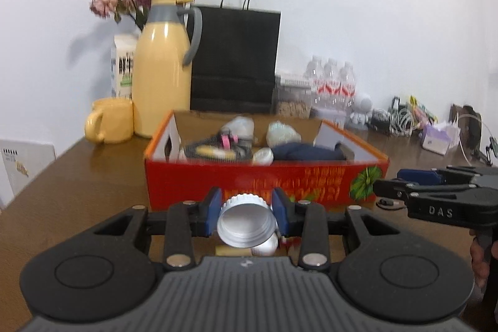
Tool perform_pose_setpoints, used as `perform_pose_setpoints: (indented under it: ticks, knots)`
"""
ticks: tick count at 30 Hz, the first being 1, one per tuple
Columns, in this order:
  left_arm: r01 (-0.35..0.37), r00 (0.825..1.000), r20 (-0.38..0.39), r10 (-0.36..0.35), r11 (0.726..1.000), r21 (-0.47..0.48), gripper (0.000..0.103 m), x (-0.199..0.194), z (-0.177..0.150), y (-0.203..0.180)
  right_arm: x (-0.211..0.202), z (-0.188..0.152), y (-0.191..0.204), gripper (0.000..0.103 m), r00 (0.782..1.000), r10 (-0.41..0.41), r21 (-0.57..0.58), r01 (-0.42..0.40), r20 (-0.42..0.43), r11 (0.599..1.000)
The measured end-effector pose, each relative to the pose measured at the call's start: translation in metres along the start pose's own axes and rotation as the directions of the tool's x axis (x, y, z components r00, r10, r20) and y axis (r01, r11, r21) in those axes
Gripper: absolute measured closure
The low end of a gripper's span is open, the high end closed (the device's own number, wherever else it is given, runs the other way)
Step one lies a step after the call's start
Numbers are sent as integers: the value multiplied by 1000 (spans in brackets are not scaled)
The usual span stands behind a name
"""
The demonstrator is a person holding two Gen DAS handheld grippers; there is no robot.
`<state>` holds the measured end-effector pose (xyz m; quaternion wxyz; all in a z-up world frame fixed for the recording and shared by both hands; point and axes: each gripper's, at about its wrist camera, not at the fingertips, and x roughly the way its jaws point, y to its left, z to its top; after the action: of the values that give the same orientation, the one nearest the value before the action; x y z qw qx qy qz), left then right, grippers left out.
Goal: Organize objects
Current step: 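Carry cable and cap into the box and open both grippers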
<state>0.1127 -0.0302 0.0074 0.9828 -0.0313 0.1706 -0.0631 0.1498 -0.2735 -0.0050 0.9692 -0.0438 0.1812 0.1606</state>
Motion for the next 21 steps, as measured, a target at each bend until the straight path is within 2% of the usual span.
perform_pose_setpoints:
  ticks: [11,17,21]
  knots:
    - [-8,992,127,4,1000,30,66,31,64,-10,20,65,9,56,994,27,-50,-21,103,999]
    - [-29,992,124,29,1000,0,66,77,88,-12,62,94,8,56,995,6,-28,-3,103,1000]
    - [-45,993,109,46,999,-10,66,112,94,-14,97,98,1,56,997,-16,12,15,77,1000]
